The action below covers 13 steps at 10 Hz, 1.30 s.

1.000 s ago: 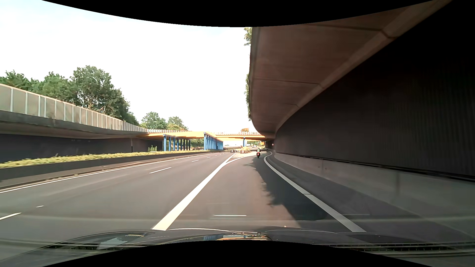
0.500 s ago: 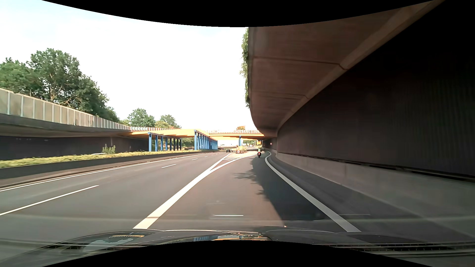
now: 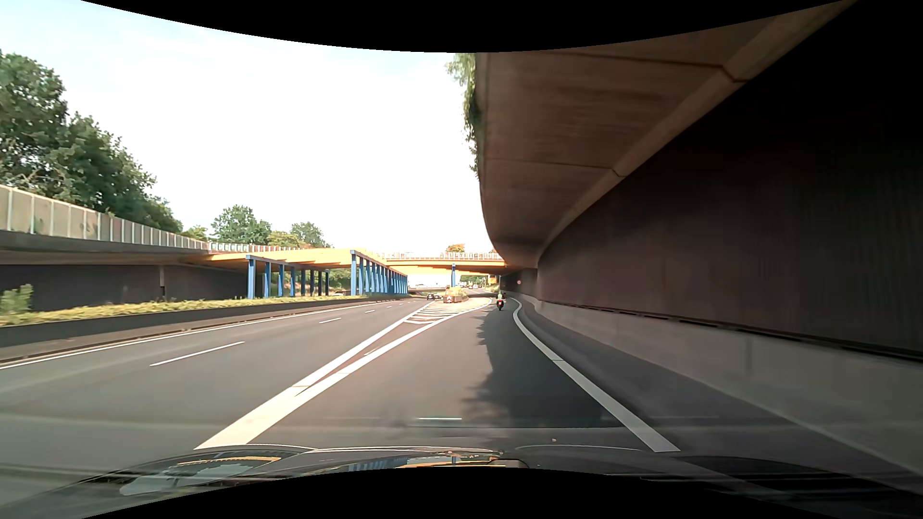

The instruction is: Follow the waypoints while adhering to traffic rules and regulations

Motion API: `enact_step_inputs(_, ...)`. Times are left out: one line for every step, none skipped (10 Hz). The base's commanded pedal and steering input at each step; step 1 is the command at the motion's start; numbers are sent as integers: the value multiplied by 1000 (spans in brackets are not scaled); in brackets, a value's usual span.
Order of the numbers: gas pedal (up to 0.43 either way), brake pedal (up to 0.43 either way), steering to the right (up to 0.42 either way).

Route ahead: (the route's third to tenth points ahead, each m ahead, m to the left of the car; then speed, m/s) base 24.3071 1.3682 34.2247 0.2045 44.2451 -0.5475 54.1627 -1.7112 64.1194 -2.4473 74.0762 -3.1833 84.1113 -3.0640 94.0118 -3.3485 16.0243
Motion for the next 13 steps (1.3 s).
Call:
enact_step_inputs(138, 0, 17)
enact_step_inputs(138, 0, 17)
enact_step_inputs(130, 0, 17)
enact_step_inputs(130, 0, 17)
enact_step_inputs(130, 0, 17)
enact_step_inputs(130, 0, 16)
enact_step_inputs(130, 0, 16)
enact_step_inputs(130, 0, 15)
enact_step_inputs(130, 0, 15)
enact_step_inputs(110, 0, 15)
enact_step_inputs(98, 0, 13)
enact_step_inputs(98, 0, 13)
enact_step_inputs(98, 0, 13)
